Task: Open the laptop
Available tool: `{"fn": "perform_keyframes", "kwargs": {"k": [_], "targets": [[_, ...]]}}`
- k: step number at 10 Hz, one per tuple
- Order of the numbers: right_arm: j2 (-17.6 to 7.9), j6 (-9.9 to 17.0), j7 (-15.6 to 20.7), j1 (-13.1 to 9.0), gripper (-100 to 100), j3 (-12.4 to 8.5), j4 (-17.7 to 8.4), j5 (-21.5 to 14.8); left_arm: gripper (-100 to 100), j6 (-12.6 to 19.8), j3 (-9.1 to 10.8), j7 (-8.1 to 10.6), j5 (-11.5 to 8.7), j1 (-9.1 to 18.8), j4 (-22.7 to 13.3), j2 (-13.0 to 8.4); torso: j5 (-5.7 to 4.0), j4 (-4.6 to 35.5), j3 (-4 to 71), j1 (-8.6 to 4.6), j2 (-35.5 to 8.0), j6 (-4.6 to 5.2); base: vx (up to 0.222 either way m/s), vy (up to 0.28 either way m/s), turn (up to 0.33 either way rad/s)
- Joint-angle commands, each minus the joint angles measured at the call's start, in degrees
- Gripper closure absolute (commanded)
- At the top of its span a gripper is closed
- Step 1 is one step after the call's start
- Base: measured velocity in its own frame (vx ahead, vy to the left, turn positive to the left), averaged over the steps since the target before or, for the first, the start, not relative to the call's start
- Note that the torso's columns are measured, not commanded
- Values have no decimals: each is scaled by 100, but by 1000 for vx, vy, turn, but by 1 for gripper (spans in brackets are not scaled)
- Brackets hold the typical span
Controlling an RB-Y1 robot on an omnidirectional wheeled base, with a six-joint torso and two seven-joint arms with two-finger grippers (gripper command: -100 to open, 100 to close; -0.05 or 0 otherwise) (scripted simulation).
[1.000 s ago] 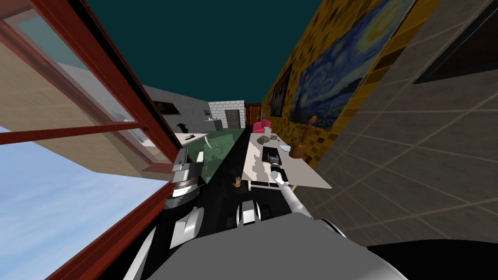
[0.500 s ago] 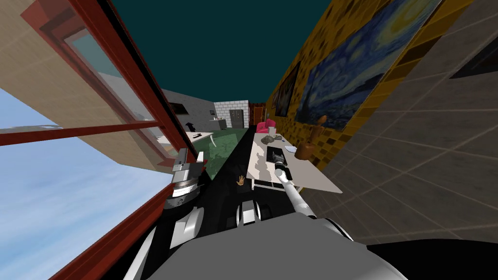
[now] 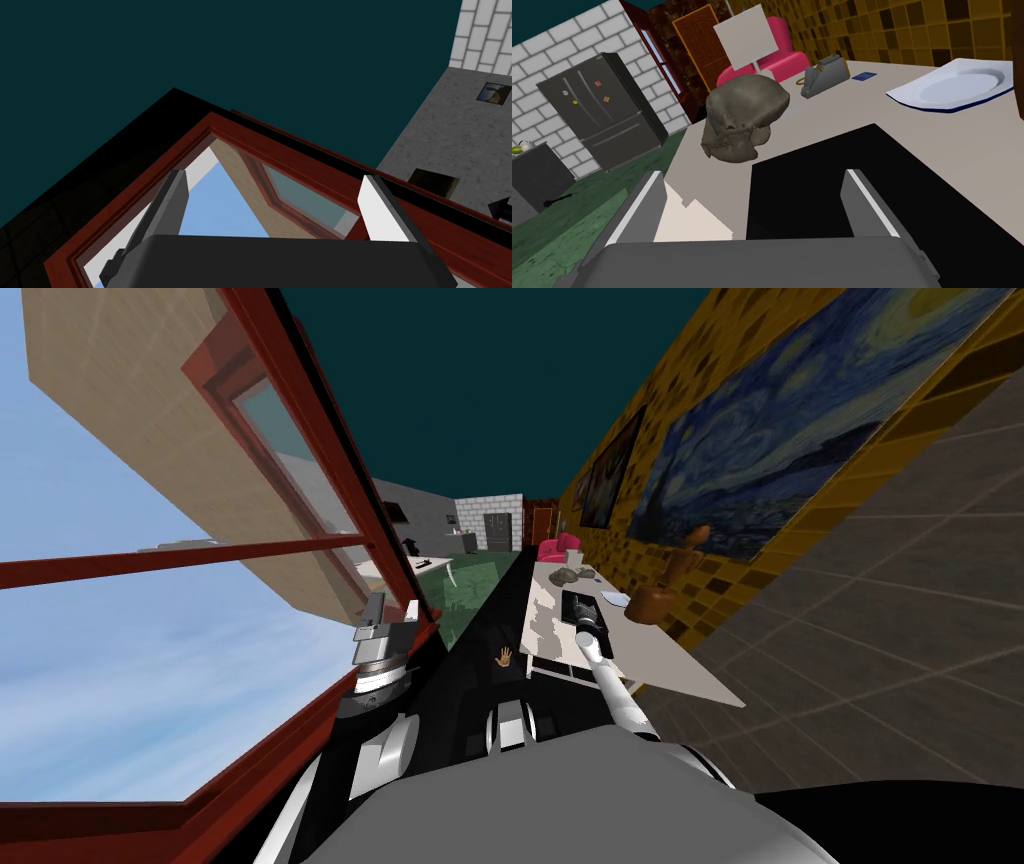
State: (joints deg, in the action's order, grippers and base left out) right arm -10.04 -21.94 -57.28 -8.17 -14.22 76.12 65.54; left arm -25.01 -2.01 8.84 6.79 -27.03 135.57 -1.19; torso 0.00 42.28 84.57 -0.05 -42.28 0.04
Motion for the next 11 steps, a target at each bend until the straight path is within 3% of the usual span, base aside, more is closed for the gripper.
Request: {"fn": "perform_keyframes", "kwargs": {"k": [1,2,3,4,5,6,10,11], "targets": [[-104,28,-374,-1,-100,-264,28,103,0,0,0,0,0,0,0,0,-3,-1,2,-9,2,-2,4,37,152],[-104,28,-410,-1,-100,-264,28,103,0,0,0,0,0,1,0,0,-1,0,2,1,3,-7,5,32,99],[-129,64,-650,11,-100,-478,95,186,0,0,0,0,0,0,0,0,0,-1,0,4,1,-3,-3,45,164],[-129,64,-665,11,-100,-478,95,186,0,0,0,0,0,1,0,0,2,1,-2,10,-3,-5,2,40,61],[-149,104,-897,28,-100,-686,163,265,0,0,0,0,0,0,0,0,1,0,-1,6,-1,-2,2,48,130],[-149,104,-926,28,-100,-686,163,265,0,0,0,0,0,0,0,0,1,0,0,8,0,-6,4,38,80],[-191,254,-1716,101,-100,-1270,373,485,0,0,0,0,0,0,0,0,1,0,1,3,0,-1,7,42,129],[-191,254,-1742,101,-100,-1270,373,485,0,0,0,0,0,0,0,0,-1,0,-1,2,-2,-4,4,26,60]]}}
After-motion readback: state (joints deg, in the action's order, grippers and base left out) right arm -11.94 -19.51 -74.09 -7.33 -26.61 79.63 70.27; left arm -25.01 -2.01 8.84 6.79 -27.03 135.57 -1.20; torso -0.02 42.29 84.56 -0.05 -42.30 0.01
